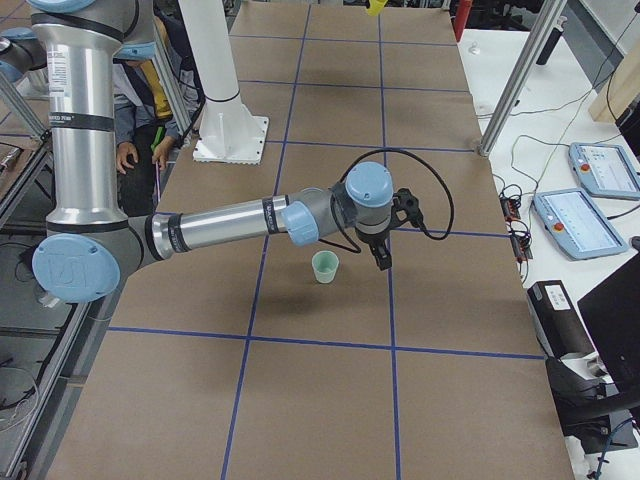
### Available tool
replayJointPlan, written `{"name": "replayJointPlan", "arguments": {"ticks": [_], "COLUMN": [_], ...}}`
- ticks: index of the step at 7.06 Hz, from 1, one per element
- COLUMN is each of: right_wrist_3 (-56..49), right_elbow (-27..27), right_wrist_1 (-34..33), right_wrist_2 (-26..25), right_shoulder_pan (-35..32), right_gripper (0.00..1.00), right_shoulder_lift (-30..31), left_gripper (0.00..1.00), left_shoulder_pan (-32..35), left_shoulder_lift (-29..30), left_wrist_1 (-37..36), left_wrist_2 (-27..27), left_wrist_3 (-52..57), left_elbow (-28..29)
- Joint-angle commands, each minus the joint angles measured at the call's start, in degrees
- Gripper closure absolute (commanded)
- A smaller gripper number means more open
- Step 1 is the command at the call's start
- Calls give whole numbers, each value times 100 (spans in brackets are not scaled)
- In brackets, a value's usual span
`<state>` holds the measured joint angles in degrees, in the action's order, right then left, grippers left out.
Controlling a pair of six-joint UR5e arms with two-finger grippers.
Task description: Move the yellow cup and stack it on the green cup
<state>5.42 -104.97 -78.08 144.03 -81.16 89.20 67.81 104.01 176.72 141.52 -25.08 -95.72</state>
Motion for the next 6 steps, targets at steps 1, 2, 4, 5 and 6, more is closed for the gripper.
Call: {"name": "replayJointPlan", "arguments": {"ticks": [1,2,4,5,6], "right_wrist_3": [1805,2510,4378,5076,5544], "right_elbow": [-373,-575,-814,-867,-954], "right_wrist_1": [12,12,12,12,-5], "right_wrist_2": [37,37,-146,-591,-1057], "right_shoulder_pan": [809,1134,2003,2504,2987], "right_gripper": [0,0,0,0,0], "right_shoulder_lift": [-725,-1059,-1962,-2342,-2554], "left_gripper": [97,97,94,93,93], "left_shoulder_pan": [-1158,-1583,-2340,-2551,-2728], "left_shoulder_lift": [163,355,462,506,576], "left_wrist_1": [134,344,425,425,416], "left_wrist_2": [-341,-805,-1579,-1923,-2187], "left_wrist_3": [863,873,864,864,855], "left_elbow": [19,88,62,62,88]}}
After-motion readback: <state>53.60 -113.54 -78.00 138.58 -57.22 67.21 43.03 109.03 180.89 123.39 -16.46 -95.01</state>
